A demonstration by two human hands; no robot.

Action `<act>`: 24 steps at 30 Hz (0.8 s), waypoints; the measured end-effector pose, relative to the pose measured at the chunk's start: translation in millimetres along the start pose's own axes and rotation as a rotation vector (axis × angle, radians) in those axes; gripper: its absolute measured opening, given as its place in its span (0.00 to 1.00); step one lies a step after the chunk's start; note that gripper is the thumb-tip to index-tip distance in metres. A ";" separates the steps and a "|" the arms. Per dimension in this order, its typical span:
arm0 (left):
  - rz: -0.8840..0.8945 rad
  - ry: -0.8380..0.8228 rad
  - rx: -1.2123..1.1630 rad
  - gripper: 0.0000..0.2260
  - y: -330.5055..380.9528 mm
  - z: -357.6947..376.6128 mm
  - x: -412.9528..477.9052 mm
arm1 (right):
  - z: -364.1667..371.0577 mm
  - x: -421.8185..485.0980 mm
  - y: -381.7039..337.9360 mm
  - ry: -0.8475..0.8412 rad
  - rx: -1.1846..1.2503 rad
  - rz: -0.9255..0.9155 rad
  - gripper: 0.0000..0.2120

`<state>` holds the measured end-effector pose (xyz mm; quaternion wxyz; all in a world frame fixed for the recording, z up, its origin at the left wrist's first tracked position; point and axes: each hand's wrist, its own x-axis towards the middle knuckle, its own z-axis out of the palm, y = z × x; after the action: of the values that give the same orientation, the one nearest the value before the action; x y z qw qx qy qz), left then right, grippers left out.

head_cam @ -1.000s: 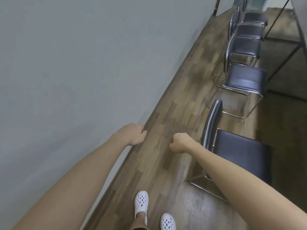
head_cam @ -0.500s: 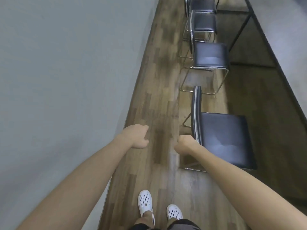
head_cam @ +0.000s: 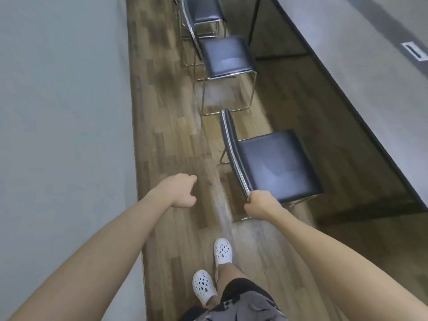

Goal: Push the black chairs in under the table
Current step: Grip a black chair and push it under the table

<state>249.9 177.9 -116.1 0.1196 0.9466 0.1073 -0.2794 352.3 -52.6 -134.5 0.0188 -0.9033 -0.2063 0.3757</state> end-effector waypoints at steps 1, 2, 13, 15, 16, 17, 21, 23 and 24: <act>0.009 -0.009 0.012 0.24 1.1 -3.7 7.7 | -2.1 3.9 4.6 0.008 0.019 0.018 0.06; 0.018 -0.017 0.023 0.24 2.4 -8.0 16.3 | -4.2 8.1 8.7 0.021 0.046 0.036 0.05; 0.075 -0.105 0.078 0.21 21.2 -48.2 95.1 | -1.2 49.9 30.5 0.135 0.265 0.159 0.11; 0.069 -0.107 0.043 0.20 23.2 -53.6 104.5 | -4.0 55.2 28.3 0.166 0.249 0.162 0.11; 0.080 -0.118 0.042 0.20 25.0 -54.3 109.6 | -4.5 56.7 28.3 0.171 0.242 0.170 0.12; 0.095 -0.125 0.050 0.21 26.4 -54.8 114.4 | -5.5 58.3 28.4 0.174 0.240 0.178 0.12; 0.156 -0.117 0.093 0.24 28.0 -65.3 133.7 | -10.9 64.3 29.0 0.145 0.256 0.203 0.11; 0.190 -0.111 0.120 0.24 27.6 -73.5 145.1 | -15.2 66.8 28.0 0.123 0.267 0.227 0.08; 0.206 -0.109 0.137 0.25 27.0 -77.1 151.4 | -17.7 67.9 27.0 0.114 0.285 0.244 0.07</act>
<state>420.3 195.0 -132.7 0.0882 0.9420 -0.0164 -0.3234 417.1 -48.9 -172.5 0.1124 -0.9296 -0.0389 0.3489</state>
